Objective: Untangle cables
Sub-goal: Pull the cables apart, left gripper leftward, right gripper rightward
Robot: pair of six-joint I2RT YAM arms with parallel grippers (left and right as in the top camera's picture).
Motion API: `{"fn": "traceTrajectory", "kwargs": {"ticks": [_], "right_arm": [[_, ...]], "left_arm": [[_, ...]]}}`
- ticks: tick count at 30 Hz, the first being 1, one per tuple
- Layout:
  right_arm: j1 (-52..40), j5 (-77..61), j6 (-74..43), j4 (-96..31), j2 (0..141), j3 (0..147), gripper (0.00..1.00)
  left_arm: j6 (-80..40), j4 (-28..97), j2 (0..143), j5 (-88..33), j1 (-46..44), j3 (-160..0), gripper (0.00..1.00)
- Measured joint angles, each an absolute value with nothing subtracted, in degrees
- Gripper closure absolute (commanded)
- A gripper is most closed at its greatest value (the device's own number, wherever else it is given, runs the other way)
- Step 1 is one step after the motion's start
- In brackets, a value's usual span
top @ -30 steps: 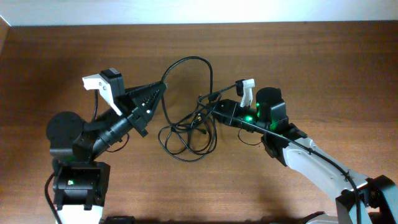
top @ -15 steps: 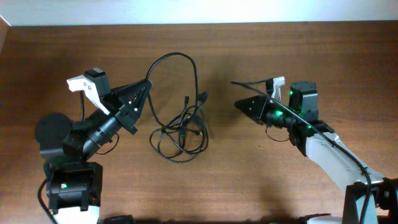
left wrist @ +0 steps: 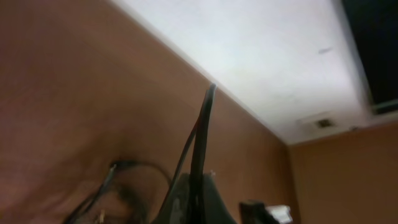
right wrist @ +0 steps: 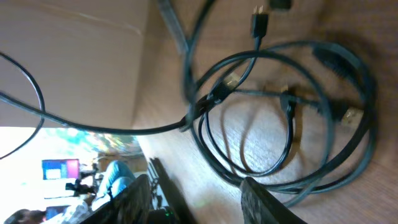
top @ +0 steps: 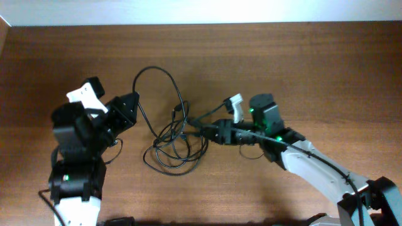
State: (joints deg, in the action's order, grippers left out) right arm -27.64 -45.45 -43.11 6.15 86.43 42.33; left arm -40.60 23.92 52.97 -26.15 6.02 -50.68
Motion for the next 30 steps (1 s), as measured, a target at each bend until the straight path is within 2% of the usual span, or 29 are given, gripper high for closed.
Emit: {"fn": "traceTrajectory", "kwargs": {"ticks": [2,8,12,17,22,29,30], "right_arm": [[-29.89,-42.00,-43.40,5.91,86.43,42.33,0.44],[-32.32,-36.86,-43.72,5.74,86.43,42.33,0.39],[-32.32,-35.31,-43.72,5.72,86.43,42.33,0.39],[-32.36,-30.37,-43.77,5.85,86.43,42.33,0.39],[-32.36,-23.29,-46.78,9.04,86.43,42.26,0.39],[-32.36,-19.14,-49.45,15.44,86.43,42.28,0.41],[-32.36,-18.13,-50.13,15.46,86.43,42.28,0.46]], "left_arm": [[-41.04,27.24,56.58,-25.54,5.96,-50.78,1.00],[-41.47,29.36,66.70,-25.32,5.89,-50.81,1.00],[-40.18,23.70,70.13,-29.82,5.89,-50.78,1.00],[-37.30,9.17,69.28,-44.18,5.85,-50.96,1.00],[-37.06,8.71,65.71,-50.30,5.85,-50.96,1.00],[-36.12,8.75,62.63,-52.71,5.85,-50.96,1.00],[-36.01,8.78,62.61,-52.80,5.85,-50.96,1.00]]}}
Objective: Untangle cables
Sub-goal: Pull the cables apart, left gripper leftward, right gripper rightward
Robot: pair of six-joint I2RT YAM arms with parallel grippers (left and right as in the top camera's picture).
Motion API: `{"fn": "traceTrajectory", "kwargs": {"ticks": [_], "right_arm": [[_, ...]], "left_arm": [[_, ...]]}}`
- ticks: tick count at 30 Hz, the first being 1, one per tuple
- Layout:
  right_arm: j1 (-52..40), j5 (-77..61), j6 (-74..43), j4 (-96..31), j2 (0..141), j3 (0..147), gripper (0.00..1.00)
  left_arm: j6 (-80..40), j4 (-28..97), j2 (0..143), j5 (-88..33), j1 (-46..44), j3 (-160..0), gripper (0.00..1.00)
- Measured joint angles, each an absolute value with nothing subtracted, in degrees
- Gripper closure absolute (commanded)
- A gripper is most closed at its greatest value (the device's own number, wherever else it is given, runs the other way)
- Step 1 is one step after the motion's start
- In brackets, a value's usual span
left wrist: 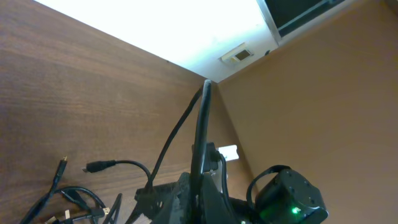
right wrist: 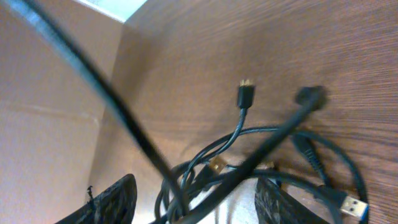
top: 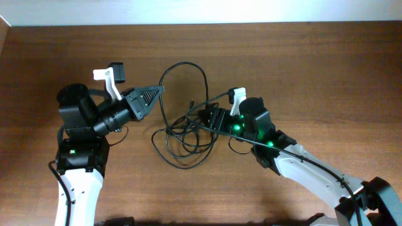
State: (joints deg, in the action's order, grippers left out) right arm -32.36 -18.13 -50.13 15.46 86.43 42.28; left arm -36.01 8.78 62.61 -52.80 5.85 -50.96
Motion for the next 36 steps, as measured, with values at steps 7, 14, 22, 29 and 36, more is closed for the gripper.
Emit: {"fn": "traceTrajectory", "kwargs": {"ticks": [7,14,22,29,36], "right_arm": [[-32.36,-12.12,-55.40,12.34,86.41,42.35,0.52],[-32.36,-8.80,-54.85,1.08,86.41,42.65,0.52],[-26.17,-6.90,-50.04,-10.02,86.37,42.89,0.52],[-13.52,-7.01,-43.48,-19.07,86.37,42.92,0.51],[-5.21,-8.38,-40.56,-20.93,86.37,42.92,0.51]], "left_arm": [[-35.94,4.34,58.41,-53.69,5.85,-50.96,1.00],[-35.77,-1.30,51.59,-51.88,5.65,-50.94,1.00],[-35.77,-1.48,49.54,-47.51,11.42,-50.96,1.00],[-35.77,0.21,49.43,-46.89,24.08,-50.94,1.00],[-34.17,2.81,49.32,-44.25,31.48,-50.96,1.00]]}}
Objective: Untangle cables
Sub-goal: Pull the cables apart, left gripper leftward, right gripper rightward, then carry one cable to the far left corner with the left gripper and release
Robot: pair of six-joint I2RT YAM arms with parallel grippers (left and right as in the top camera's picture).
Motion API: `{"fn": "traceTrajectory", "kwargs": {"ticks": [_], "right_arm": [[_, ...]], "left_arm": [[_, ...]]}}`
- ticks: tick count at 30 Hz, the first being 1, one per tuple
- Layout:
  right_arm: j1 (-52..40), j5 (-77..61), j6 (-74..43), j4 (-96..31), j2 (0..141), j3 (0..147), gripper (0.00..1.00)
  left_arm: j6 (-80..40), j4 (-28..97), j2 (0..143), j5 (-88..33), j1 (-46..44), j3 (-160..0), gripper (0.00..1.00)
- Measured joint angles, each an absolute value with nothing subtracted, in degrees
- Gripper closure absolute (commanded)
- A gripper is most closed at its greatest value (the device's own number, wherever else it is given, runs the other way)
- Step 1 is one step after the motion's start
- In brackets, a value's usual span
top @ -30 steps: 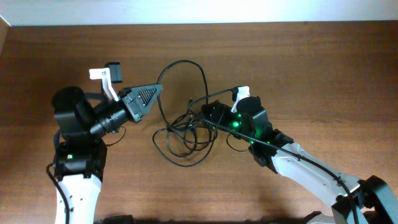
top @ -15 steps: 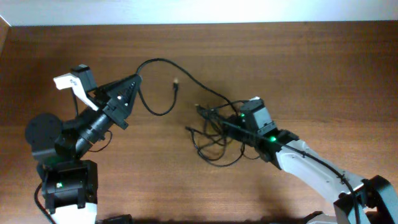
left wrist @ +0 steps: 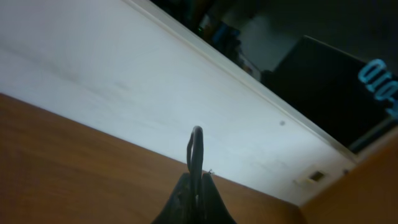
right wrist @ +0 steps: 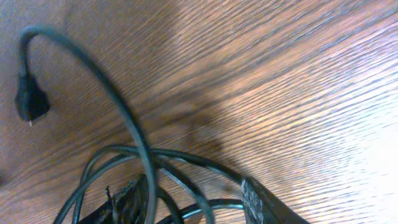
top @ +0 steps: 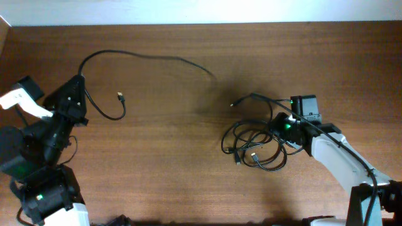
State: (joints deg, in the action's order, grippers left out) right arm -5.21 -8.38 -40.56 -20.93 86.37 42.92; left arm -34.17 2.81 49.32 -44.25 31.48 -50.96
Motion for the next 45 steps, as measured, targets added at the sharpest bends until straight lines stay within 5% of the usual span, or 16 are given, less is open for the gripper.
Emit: {"fn": "traceTrajectory", "kwargs": {"ticks": [5,6,13,25,30,34,40,45], "right_arm": [[-3.07,-9.72,-39.64,-23.42,86.37,42.92,0.49],[-3.09,-9.96,-39.55,-23.94,86.37,42.89,0.36],[-3.09,-10.22,-38.94,-25.32,86.37,42.89,0.02],[-3.09,-10.22,-38.81,-26.39,86.37,42.89,0.02],[-3.09,-10.24,-38.81,-26.41,86.37,42.87,0.02],[-3.09,-10.22,-38.83,-26.44,86.37,42.87,0.01],[-3.09,-10.24,-38.83,-26.44,86.37,42.87,0.02],[-3.09,-10.22,-38.83,-26.44,86.37,42.85,0.01]], "left_arm": [[-32.97,11.75,49.23,-26.72,30.92,-51.16,1.00],[-32.73,14.04,49.45,-21.39,30.11,-51.22,1.00],[-27.24,17.41,55.00,-5.04,25.12,-51.22,1.00],[-31.64,15.70,69.97,-1.98,25.08,-51.22,1.00],[-28.95,-11.40,78.50,-0.69,25.45,-51.70,0.99],[-21.41,-21.12,79.37,6.26,28.01,-61.80,1.00],[-12.27,-8.03,87.11,15.11,30.94,-80.84,1.00],[-11.90,5.23,103.35,7.77,30.98,-79.75,1.00]]}}
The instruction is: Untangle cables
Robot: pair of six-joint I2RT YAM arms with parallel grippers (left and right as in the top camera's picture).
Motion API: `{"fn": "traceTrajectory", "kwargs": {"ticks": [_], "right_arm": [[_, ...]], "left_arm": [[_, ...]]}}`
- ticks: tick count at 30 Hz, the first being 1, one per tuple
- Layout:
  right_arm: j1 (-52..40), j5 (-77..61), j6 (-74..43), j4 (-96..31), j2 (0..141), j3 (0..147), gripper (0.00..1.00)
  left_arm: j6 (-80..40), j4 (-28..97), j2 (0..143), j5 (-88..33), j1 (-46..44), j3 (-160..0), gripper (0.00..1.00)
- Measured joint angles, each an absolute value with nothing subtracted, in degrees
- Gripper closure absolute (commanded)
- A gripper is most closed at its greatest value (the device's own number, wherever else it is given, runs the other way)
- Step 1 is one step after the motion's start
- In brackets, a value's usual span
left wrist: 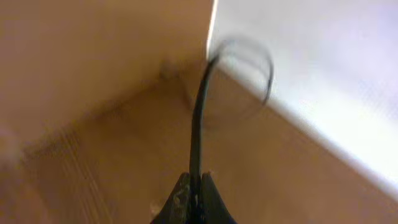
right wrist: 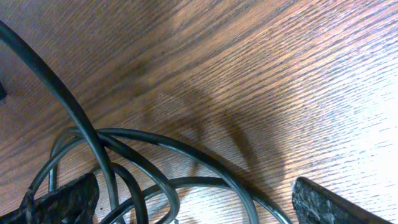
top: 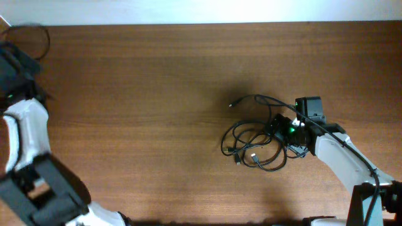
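A black cable rises from my left gripper, which is shut on it, and curls into a blurred loop. In the overhead view that loop shows at the table's far back left corner, above the left arm. The remaining tangle of black cables lies right of centre, one plug end sticking out to the back left. My right gripper rests at the tangle's right side. It is wide open, with several cable strands lying between its fingertips on the wood.
The wooden table ends at a white wall along the back. A tan side panel meets the table at the back left corner, close to the left gripper.
My left arm has moved from the left side to the far back left corner, still shut on its cable, which no longer stretches across the table. The right gripper has opened wider over the tangle.
At first both grippers were at one tangle mid-table, the left shut on a cable. Then the left held that cable higher. Later the cable trailed across the back toward the left, while the tangle sat at the right. Now only a loop shows at the corner.
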State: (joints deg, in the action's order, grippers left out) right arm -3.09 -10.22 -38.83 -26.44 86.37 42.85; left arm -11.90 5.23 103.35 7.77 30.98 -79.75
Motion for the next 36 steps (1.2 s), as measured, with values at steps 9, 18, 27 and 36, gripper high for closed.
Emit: {"fn": "traceTrajectory", "kwargs": {"ticks": [9,18,27,36], "right_arm": [[-3.09,-10.22,-38.83,-26.44,86.37,42.87,0.02],[-3.09,-10.22,-38.79,-26.44,86.37,42.87,0.01],[-3.09,-10.22,-38.81,-26.46,86.37,42.87,0.02],[-3.09,-10.24,-38.83,-26.39,86.39,42.87,0.02]], "left_arm": [[-11.55,6.48,108.95,2.11,31.00,-79.44,0.05],[-11.57,10.28,105.47,1.87,31.97,-79.44,0.01],[-11.57,18.28,82.28,-5.72,32.23,-79.57,0.01],[-11.60,39.64,79.72,-34.20,31.05,-79.72,0.01]]}}
